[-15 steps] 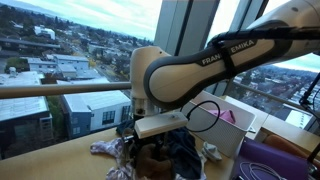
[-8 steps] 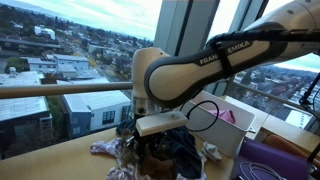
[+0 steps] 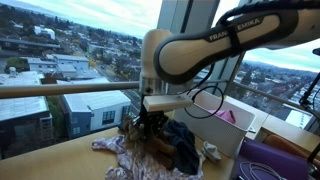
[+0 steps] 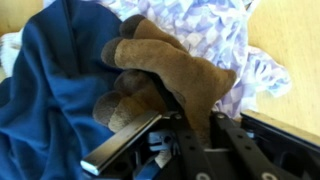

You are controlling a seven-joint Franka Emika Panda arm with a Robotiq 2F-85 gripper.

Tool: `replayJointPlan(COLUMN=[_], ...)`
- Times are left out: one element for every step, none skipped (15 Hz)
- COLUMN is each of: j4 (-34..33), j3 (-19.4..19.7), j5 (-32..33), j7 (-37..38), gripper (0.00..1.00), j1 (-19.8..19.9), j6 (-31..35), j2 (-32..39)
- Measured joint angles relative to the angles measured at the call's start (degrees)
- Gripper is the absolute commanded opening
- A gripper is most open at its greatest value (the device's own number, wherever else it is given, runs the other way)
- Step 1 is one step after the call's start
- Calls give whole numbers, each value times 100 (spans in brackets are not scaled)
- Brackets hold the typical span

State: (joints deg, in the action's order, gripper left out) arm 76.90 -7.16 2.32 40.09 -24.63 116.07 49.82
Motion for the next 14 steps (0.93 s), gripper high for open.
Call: replayJointPlan(j4=[129,272,420,589,766,954,1158,1375,1603,1847,2094,2329,2548,2745], j3=[71,186,319,459,590,710,816,913,1001,1086,1157,1211,1251,1280], j5=[26,43,59,94,143,219,316,420,557,697,826,933,1024,1104], j7=[23,55,106,178,260,353,454,548,651,736,800,841,863,866], gripper=[3,3,3,3,3,3,3,3,3,3,3,3,3,3], j1=[61,109,147,185,229,283,352,430,517,619,736,868,1011,1157], j6=[1,1,1,2,1,1,0,-2,-6,-10,-13,-14,-13,0], j2=[-231,-481,-731,-997,-1258,-1516,-1774,-2024,-2271,-2510,-2735,-2925,-3081,-3196])
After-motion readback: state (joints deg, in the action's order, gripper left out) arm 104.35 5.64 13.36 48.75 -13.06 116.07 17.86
